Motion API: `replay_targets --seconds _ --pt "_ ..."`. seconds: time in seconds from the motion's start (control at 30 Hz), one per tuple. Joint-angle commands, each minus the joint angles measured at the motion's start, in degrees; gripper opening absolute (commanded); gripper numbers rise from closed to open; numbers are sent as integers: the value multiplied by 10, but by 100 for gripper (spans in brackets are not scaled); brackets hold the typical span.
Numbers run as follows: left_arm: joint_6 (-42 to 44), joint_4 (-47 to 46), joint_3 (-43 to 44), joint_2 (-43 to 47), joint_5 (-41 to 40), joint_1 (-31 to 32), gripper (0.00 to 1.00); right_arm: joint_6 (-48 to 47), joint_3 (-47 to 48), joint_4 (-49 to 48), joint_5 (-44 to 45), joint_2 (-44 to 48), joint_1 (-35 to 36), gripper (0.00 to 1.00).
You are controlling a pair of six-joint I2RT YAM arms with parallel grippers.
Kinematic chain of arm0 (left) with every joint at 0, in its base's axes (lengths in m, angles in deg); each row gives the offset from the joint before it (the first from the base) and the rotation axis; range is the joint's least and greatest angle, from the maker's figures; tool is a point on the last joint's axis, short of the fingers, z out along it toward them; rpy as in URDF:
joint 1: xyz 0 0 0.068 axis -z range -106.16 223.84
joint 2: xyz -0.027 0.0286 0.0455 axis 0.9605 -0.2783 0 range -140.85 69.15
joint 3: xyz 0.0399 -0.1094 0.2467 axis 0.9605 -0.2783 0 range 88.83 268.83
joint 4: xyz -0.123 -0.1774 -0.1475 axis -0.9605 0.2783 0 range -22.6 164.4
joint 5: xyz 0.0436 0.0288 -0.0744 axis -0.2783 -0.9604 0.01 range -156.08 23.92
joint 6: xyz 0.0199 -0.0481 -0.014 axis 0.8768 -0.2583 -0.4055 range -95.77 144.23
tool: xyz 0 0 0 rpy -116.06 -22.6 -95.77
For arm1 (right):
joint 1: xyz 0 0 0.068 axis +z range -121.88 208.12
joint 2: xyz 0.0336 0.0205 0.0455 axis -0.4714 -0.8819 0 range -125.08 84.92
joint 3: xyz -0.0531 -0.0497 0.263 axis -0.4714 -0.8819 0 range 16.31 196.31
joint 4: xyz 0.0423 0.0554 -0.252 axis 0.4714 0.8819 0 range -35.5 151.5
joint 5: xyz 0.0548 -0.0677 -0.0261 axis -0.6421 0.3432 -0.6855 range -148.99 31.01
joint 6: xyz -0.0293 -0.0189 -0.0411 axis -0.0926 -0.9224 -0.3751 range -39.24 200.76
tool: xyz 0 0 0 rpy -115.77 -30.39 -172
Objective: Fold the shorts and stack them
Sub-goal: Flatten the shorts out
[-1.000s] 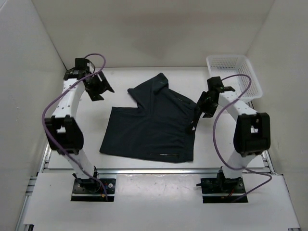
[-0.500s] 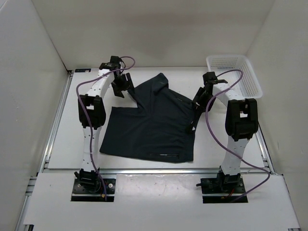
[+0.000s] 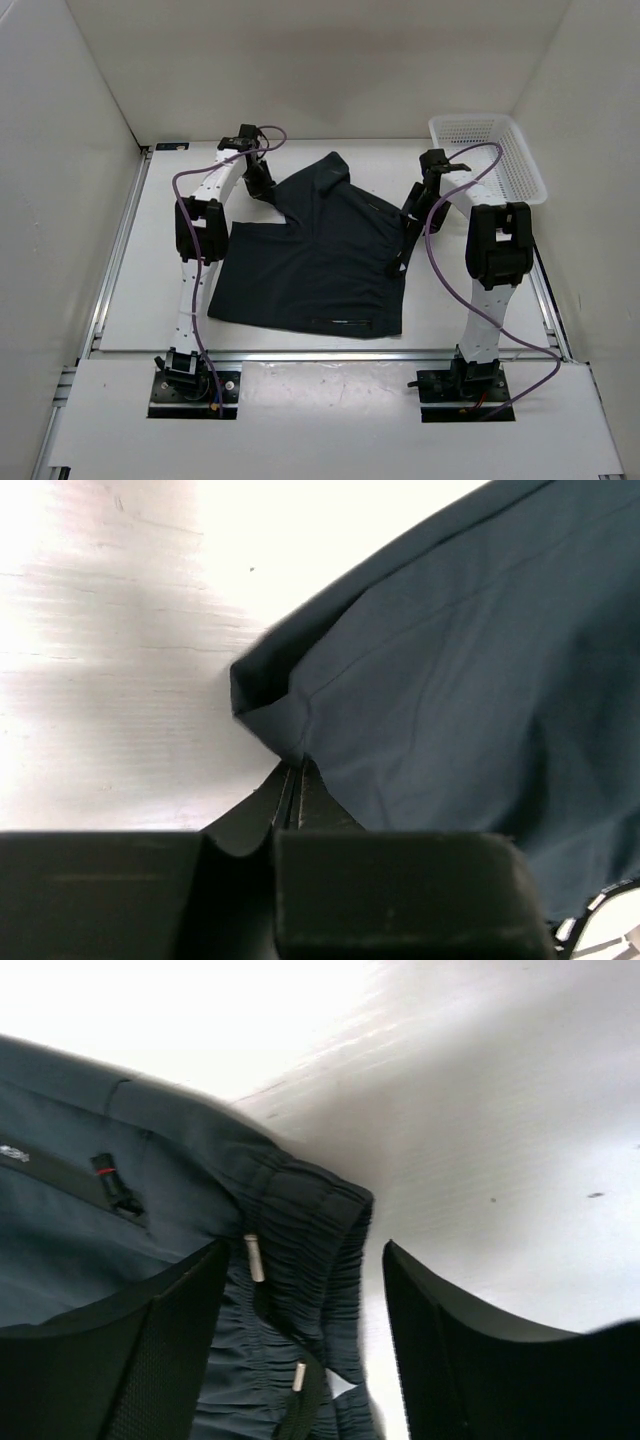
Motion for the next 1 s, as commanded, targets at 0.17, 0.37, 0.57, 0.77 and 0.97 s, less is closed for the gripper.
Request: replay_targets --seconds 0.17,0.37,0.57,0.77,0.97 --pt "2 -35 -116 127 -13 -29 10 -48 41 25 52 -16 -2 87" --pt "20 -35 -158 152 -13 -40 10 -61 47 5 11 -43 3 78" --pt "37 -35 -186 169 4 -72 10 -61 63 -30 1 -63 21 61" --pt "50 -35 -239 202 -1 -106 10 -50 113 -36 -6 -106 35 2" --pt "42 -58 -359 279 -29 -134 10 -34 173 -14 11 -148 52 0"
